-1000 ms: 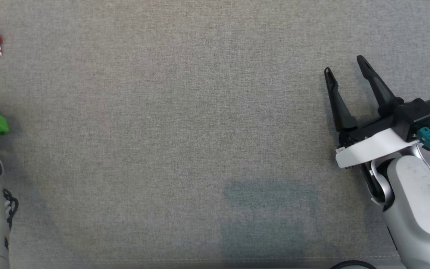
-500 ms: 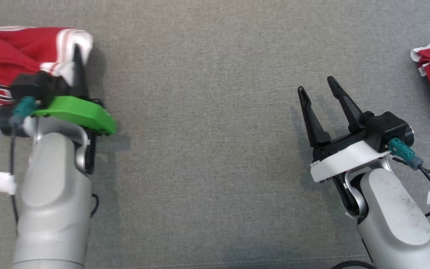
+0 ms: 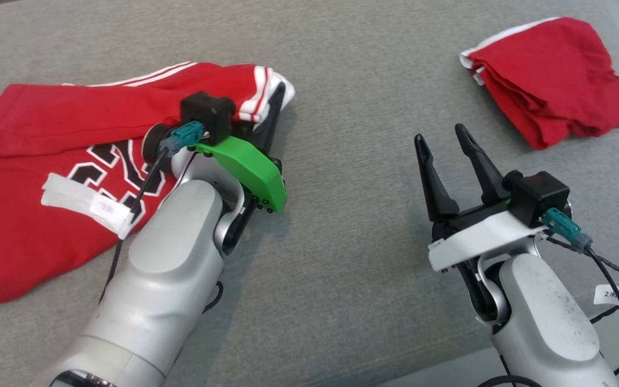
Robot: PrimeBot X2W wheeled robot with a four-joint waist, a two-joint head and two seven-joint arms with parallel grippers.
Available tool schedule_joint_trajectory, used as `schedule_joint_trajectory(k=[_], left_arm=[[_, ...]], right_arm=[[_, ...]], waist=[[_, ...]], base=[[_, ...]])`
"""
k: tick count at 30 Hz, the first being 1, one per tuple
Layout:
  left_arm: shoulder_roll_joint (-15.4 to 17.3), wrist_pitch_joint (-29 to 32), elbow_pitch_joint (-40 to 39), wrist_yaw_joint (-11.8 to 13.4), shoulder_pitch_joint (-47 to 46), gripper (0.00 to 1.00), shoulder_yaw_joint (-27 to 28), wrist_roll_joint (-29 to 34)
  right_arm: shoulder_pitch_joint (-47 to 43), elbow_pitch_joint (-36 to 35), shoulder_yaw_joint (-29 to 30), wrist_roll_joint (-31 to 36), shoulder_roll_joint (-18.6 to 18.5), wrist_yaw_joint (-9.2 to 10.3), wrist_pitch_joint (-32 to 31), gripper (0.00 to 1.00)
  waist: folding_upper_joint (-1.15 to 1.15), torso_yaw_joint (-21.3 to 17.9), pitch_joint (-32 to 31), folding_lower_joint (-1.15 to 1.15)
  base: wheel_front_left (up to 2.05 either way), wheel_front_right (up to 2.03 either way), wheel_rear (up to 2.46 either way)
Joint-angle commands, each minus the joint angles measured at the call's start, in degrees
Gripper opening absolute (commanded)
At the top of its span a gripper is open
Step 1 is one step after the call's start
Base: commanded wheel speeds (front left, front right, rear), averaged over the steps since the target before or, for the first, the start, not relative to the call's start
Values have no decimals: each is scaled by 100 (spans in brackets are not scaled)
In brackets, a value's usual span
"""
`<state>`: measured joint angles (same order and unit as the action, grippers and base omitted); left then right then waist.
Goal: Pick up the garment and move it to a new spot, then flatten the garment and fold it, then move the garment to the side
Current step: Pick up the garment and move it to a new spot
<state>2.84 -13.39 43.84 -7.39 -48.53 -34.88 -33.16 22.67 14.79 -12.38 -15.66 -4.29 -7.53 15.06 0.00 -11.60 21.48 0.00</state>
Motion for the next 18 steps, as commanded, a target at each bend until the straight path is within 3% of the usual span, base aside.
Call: schedule_joint_trajectory(k=[1,5,10,14,15,16,18], left_arm=[[17,34,34,-11,-128,0,-165,-128],[23,-3,235,-11,-501,0,-511,-501],[24,-94,820,41,-1050,0,-652,-461],[36,-160,1274,221,-1471,0,-540,-385],[65,-172,1379,259,-1562,32,-559,-302],[79,-181,1486,289,-1629,100,-567,-265],[71,-179,1568,273,-1727,100,-511,-206]], right_arm=[[-64,28,-20,-44,46,9,15,100],[-73,45,-82,-115,110,9,15,100],[-16,51,-224,-219,132,9,16,100],[45,34,-339,-402,136,9,15,100],[64,34,-359,-430,137,9,15,100],[77,39,-372,-456,137,9,15,100],[67,59,-364,-481,137,9,15,100]], waist=[[0,-802,1,0],[0,-1183,33,0],[0,-1516,93,0],[0,-1664,147,0],[0,-1685,156,0],[0,-1701,159,0],[0,-1698,146,0]], base=[[0,0,0],[0,0,0],[0,0,0],[0,0,0],[0,0,0],[0,0,0],[0,0,0]])
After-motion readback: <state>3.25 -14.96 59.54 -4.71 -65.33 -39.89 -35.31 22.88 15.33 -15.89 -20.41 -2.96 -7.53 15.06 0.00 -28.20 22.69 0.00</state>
